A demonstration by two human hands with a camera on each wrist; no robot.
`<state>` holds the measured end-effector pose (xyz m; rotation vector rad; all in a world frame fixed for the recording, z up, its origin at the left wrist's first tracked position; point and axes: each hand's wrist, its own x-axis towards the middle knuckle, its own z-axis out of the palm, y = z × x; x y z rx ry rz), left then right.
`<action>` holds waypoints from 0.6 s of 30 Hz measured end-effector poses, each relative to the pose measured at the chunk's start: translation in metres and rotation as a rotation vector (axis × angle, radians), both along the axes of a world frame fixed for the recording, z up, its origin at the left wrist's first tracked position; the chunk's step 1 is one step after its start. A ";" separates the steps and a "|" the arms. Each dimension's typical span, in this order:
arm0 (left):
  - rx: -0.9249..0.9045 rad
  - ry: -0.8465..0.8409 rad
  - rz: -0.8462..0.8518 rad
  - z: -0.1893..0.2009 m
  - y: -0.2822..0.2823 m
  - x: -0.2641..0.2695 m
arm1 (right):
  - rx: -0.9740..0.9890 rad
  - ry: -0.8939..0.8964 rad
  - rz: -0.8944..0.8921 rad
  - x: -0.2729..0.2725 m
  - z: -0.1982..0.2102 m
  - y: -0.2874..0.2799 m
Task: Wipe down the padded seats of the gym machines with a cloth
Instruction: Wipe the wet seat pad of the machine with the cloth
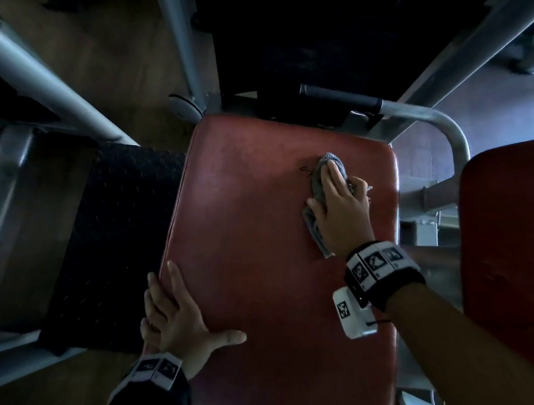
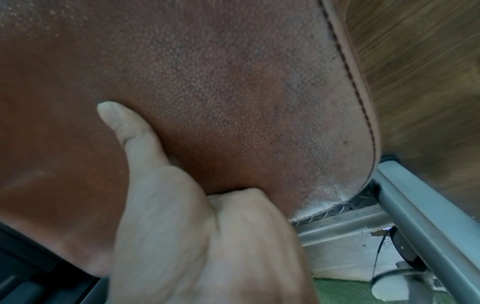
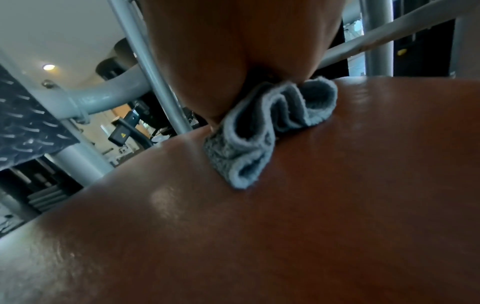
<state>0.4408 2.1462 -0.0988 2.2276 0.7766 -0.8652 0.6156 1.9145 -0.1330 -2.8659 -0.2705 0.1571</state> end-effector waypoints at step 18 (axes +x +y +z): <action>-0.009 -0.018 0.015 0.000 -0.003 -0.002 | -0.073 0.099 0.075 0.018 0.003 0.020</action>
